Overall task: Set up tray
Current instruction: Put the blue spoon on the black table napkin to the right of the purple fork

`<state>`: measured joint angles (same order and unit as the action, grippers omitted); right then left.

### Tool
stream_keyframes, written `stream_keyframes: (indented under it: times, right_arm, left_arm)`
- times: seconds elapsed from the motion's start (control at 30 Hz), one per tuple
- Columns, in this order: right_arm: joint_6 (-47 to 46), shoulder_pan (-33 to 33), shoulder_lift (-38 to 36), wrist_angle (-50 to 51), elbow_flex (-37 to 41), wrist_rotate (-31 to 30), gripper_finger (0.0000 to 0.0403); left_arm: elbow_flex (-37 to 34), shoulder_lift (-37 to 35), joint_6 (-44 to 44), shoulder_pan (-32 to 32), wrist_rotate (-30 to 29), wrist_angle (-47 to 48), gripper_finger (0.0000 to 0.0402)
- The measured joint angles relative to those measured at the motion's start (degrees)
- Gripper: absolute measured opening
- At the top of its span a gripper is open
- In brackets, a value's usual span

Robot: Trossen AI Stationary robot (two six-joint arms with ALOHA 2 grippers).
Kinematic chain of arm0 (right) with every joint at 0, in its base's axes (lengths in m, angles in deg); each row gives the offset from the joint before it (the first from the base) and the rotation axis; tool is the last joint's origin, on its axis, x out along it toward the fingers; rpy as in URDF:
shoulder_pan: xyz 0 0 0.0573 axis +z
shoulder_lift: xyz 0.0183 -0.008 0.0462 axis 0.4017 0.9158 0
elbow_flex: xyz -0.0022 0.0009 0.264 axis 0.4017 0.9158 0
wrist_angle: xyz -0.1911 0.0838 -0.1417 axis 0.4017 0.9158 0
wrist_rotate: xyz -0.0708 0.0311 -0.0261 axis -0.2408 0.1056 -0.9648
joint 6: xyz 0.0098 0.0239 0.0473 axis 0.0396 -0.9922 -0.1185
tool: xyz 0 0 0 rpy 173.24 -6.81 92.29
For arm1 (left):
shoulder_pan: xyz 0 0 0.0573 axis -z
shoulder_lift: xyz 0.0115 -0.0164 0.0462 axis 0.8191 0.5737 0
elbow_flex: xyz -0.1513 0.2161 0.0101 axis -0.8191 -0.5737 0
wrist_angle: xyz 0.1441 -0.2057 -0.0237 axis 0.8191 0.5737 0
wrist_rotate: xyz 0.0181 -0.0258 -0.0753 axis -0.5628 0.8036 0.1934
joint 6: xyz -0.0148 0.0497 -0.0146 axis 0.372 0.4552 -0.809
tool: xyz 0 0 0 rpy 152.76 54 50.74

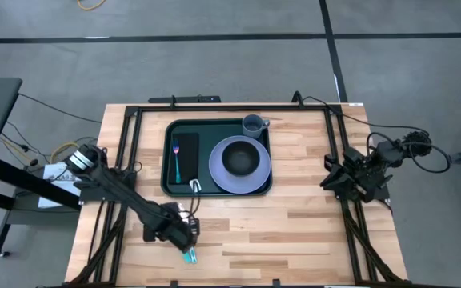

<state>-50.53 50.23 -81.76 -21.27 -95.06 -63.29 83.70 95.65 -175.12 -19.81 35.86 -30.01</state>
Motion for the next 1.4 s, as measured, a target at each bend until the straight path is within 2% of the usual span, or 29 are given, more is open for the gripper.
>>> stream_keyframes:
  times: [0.13,0.33,0.43,0.53,0.67,0.87,1.07,1.23,1.4]
  right_arm:
    - [-0.33,0.00,0.00,-0.03,0.00,0.00,0.0056]
    - [-0.37,0.00,0.02,-0.05,0.00,0.00,0.0056]
    - [-0.36,0.00,0.01,-0.05,0.00,0.00,0.0056]
    - [-0.12,0.00,0.01,-0.05,0.00,0.02,0.0056]
    - [-0.09,0.00,0.02,-0.03,0.00,0.02,0.0056]
    - [-0.04,0.00,0.02,-0.46,0.00,-0.36,0.0056]
    - [-2.89,-0.04,0.02,-2.37,0.00,-3.87,0.0056]
    - [-2.95,-0.04,0.02,-3.51,0.00,-6.35,0.0056]
    - [-2.95,-0.04,0.02,-4.16,0.00,-9.46,0.0056]
  left_arm:
    - [1.10,1.23,0.33,-0.55,-0.15,3.20,0.0108]
    - [1.06,1.56,0.39,-0.08,0.89,3.09,0.0094]
    - [1.06,1.59,5.50,0.53,1.06,3.08,0.0090]
    - [1.06,1.59,18.27,0.82,4.01,3.06,0.0089]
    - [1.06,1.59,40.16,0.82,7.88,4.48,0.0089]
    - [1.03,1.59,75.75,0.80,5.51,4.31,0.0089]
    - [1.03,1.59,103.80,1.20,3.82,4.20,0.0089]
    - [1.02,1.59,119.72,2.90,1.79,4.04,0.0091]
    - [-0.84,1.61,125.04,3.88,-1.59,2.50,0.0103]
